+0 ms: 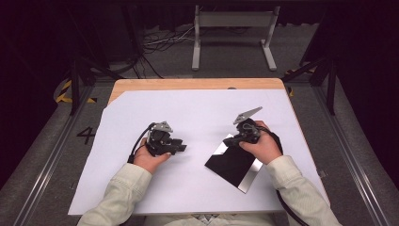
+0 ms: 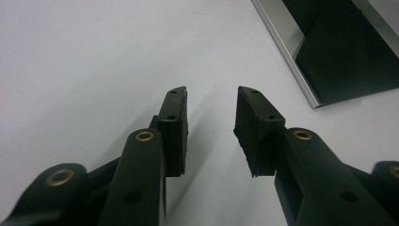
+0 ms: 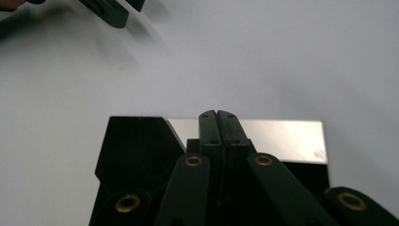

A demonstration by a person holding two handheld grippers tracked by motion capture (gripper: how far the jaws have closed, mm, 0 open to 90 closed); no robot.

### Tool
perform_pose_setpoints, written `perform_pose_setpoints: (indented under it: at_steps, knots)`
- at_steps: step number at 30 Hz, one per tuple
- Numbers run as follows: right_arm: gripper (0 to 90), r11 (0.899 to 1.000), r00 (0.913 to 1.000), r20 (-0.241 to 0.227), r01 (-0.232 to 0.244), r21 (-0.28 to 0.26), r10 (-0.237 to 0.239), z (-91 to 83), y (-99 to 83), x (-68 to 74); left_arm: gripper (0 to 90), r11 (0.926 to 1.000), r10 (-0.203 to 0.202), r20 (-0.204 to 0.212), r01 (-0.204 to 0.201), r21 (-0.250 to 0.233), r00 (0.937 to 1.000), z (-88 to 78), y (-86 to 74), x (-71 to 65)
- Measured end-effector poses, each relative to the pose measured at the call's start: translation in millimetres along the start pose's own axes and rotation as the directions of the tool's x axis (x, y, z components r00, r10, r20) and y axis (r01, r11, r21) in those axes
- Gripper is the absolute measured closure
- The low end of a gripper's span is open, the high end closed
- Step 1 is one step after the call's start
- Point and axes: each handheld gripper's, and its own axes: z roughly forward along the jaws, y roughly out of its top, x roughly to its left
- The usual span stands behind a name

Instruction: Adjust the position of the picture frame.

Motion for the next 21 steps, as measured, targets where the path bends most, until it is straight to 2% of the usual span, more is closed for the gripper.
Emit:
perform_pose_setpoints:
  at_steps: [3, 4, 6, 13, 14, 21]
  knots:
    - [89.9, 0.999, 0.9996, 0.023, -0.017, -0.032, 0.018, -14.9, -12.0, -6.0, 65.1, 1.0, -0.003, -0.002, 0.003, -0.001, 1.0, 0.3, 0.2, -0.7]
    - [89.9, 0.999, 0.9996, 0.023, -0.017, -0.032, 0.018, -14.9, -12.0, -6.0, 65.1, 1.0, 0.005, -0.004, -0.005, -0.003, 1.0, -0.1, 0.6, -0.6]
    - [90.0, 0.998, 0.9981, 0.047, -0.037, -0.054, 0.04, -29.6, -25.7, -12.8, 65.3, 0.9999, 0.004, -0.006, -0.004, -0.01, 1.0, -1.5, 1.3, -2.0]
    - [90.0, 0.999, 0.9949, 0.093, -0.038, -0.023, 0.04, -50.0, -46.6, -18.3, 65.3, 0.9998, 0.004, -0.01, -0.004, -0.021, 0.9999, -3.8, 1.3, -2.0]
    - [90.0, 0.999, 0.9937, 0.101, -0.046, -0.021, 0.048, -57.4, -52.7, -20.4, 65.4, 0.9998, 0.004, -0.011, -0.005, -0.021, 0.9999, -3.5, 1.0, -1.9]
    - [90.0, 0.999, 0.994, 0.102, -0.041, 0.011, 0.039, -67.6, -67.0, -22.2, 65.3, 0.9998, 0.003, -0.01, -0.003, -0.021, 0.9999, -3.9, 1.3, -2.0]
